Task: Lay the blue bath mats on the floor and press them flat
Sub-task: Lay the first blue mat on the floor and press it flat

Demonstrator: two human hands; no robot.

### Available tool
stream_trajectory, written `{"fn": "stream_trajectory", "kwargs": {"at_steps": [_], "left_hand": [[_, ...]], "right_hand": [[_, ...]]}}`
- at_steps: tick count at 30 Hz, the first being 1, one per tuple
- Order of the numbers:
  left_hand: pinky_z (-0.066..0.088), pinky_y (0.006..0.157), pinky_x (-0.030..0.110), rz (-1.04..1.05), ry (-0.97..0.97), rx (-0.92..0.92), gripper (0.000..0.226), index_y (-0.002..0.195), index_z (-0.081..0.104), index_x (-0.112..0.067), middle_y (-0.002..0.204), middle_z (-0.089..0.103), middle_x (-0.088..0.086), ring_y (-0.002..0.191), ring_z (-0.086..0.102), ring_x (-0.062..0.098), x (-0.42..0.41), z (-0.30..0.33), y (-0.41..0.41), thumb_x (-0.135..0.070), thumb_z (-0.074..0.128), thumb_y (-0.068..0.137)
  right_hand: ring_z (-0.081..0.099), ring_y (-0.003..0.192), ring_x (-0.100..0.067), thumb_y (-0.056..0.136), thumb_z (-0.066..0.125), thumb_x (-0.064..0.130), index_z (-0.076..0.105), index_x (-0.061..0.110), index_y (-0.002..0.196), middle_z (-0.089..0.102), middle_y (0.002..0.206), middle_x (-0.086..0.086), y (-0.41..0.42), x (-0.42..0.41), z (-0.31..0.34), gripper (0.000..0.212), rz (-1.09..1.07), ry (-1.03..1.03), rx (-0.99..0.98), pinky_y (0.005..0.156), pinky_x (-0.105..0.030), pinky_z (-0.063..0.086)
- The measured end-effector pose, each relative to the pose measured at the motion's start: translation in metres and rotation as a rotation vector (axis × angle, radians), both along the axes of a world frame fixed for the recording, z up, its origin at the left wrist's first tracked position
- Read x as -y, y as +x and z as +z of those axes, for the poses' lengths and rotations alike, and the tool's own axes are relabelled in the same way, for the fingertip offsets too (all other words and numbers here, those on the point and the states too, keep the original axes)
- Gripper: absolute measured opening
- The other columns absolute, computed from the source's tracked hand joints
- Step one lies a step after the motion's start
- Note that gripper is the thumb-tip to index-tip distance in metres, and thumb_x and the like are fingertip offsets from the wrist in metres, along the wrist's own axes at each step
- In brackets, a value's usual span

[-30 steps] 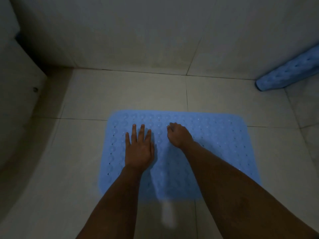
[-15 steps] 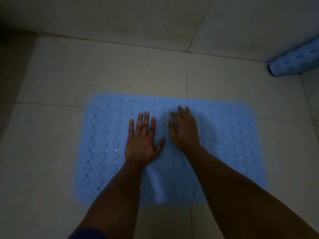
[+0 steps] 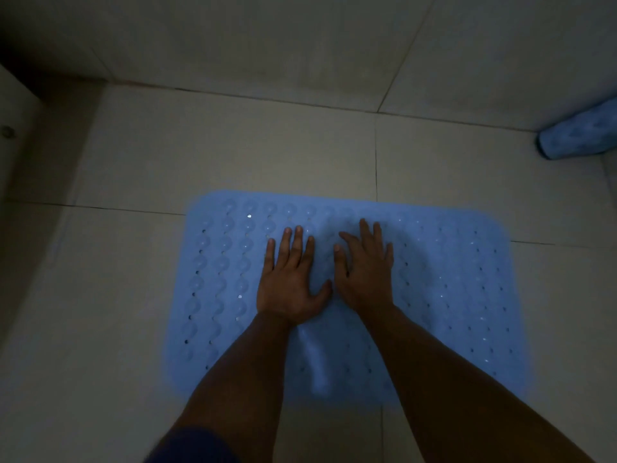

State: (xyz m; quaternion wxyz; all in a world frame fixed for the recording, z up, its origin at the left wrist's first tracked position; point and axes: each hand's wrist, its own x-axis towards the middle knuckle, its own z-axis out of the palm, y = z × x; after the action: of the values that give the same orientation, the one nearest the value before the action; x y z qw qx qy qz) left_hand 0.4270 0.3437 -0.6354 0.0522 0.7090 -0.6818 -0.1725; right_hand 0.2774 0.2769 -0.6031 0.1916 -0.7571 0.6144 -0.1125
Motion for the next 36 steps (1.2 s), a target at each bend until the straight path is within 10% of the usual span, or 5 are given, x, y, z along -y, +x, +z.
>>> {"fn": "stream_trajectory", "kwargs": {"at_steps": [3, 7, 19, 36], "left_hand": [[0.0, 0.13, 0.05, 0.029, 0.191, -0.181, 0.089, 0.164, 0.026, -0.017, 0.174, 0.008, 0.011, 0.161, 0.002, 0.029, 0.012, 0.036, 0.015, -0.069, 0.032, 0.092], [0.044, 0.112, 0.048, 0.284, 0.005, -0.185, 0.063, 0.141, 0.062, -0.014, 0.15, 0.057, 0.014, 0.135, 0.056, 0.037, 0.007, 0.069, 0.058, -0.05, 0.039, 0.094], [0.042, 0.112, 0.06, 0.313, -0.124, 0.1, 0.064, 0.146, 0.055, -0.011, 0.156, 0.049, 0.018, 0.15, 0.036, 0.042, -0.06, 0.03, 0.105, -0.037, 0.035, 0.091], [0.04, 0.114, 0.06, 0.39, -0.144, 0.065, 0.059, 0.151, 0.051, -0.013, 0.161, 0.043, 0.016, 0.153, 0.03, 0.041, -0.099, 0.034, 0.102, -0.033, 0.036, 0.098]], "right_hand": [[0.023, 0.153, -0.028, 0.101, 0.036, 0.046, 0.058, 0.022, 0.137, 0.038, 0.159, -0.009, 0.007, -0.006, 0.033, 0.048, 0.013, 0.088, 0.022, 0.12, -0.051, 0.022], [0.045, 0.138, -0.029, 0.104, 0.045, 0.037, 0.056, 0.015, 0.139, 0.055, 0.144, -0.01, 0.038, -0.007, 0.057, 0.043, 0.064, 0.178, 0.058, 0.113, -0.043, 0.036], [-0.004, 0.156, -0.03, 0.1, 0.027, 0.063, 0.012, 0.003, 0.159, 0.006, 0.168, -0.016, 0.101, -0.064, -0.027, 0.086, 0.405, -0.062, -0.237, 0.125, -0.055, 0.006], [-0.011, 0.156, -0.025, 0.094, 0.03, 0.072, 0.003, 0.007, 0.16, -0.004, 0.169, -0.01, 0.105, -0.061, -0.021, 0.096, 0.416, 0.062, -0.195, 0.125, -0.053, -0.002]]}}
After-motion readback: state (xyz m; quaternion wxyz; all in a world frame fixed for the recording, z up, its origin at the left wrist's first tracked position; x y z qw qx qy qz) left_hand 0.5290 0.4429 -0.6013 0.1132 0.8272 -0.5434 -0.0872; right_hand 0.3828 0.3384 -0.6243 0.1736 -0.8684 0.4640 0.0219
